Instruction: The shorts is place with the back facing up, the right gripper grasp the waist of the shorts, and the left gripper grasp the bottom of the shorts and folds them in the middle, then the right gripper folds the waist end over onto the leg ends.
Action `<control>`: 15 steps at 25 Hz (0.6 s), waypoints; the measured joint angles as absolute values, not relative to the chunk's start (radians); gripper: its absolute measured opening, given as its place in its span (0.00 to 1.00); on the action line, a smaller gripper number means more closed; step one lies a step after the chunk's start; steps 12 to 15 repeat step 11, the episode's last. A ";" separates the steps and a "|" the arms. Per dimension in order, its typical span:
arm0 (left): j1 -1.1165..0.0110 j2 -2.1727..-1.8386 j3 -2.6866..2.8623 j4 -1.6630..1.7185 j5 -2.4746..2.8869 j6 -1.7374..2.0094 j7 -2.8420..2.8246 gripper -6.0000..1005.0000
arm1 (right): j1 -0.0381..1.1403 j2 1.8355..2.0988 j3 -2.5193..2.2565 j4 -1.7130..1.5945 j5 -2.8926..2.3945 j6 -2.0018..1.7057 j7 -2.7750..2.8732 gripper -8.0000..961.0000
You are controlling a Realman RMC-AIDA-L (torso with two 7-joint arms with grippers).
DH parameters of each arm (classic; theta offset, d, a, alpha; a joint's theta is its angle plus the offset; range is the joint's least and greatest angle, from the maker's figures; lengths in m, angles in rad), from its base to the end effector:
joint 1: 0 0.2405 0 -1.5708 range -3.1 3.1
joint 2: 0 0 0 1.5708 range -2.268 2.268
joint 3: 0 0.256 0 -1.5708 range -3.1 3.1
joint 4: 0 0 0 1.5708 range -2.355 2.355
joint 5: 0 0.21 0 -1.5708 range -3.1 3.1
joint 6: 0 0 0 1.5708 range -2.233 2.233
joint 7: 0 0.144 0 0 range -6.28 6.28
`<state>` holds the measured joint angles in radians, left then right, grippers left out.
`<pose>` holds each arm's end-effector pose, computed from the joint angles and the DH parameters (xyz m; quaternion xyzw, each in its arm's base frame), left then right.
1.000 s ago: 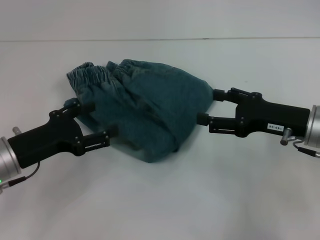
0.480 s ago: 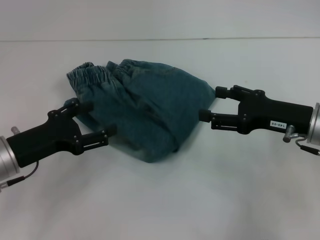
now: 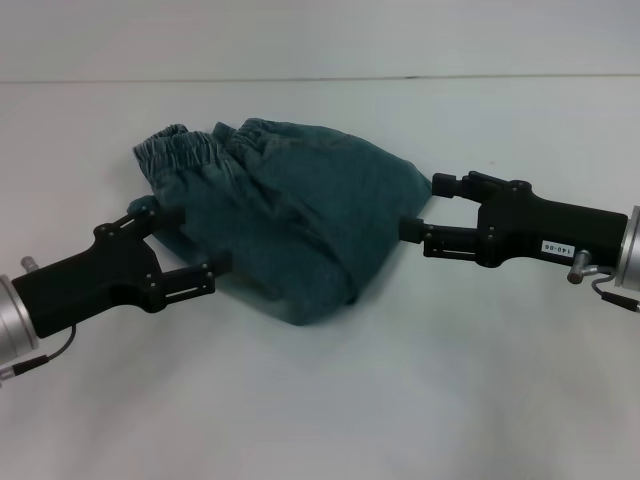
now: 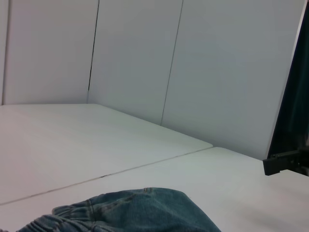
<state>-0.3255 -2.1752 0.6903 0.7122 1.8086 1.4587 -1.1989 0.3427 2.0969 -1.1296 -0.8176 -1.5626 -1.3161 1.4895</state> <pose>-0.2941 0.2946 -0.0101 -0.8955 -0.2271 -0.2900 0.2497 0.2471 0.3246 -0.0146 -0.9068 0.2508 0.2893 0.1762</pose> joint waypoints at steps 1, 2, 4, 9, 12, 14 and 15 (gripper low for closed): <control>-0.325 -2.175 0.691 0.712 1.809 1.459 -1.199 0.94 | 0.343 2.097 -1.130 -0.818 -1.563 -1.316 1.490 0.99; -0.325 -2.175 0.692 0.712 1.809 1.459 -1.199 0.94 | 0.342 2.097 -1.129 -0.818 -1.562 -1.316 1.490 0.99; -0.325 -2.175 0.693 0.711 1.809 1.459 -1.199 0.94 | 0.341 2.097 -1.129 -0.818 -1.562 -1.316 1.490 0.99; -0.325 -2.175 0.695 0.710 1.809 1.459 -1.200 0.93 | 0.335 2.097 -1.129 -0.818 -1.562 -1.316 1.487 0.99; -0.325 -2.175 0.695 0.709 1.809 1.459 -1.200 0.93 | 0.333 2.097 -1.129 -0.818 -1.561 -1.316 1.486 0.99; -0.325 -2.175 0.695 0.709 1.809 1.459 -1.200 0.93 | 0.333 2.097 -1.129 -0.818 -1.561 -1.316 1.486 0.99; -0.325 -2.175 0.695 0.709 1.809 1.459 -1.200 0.93 | 0.333 2.097 -1.129 -0.818 -1.561 -1.316 1.486 0.99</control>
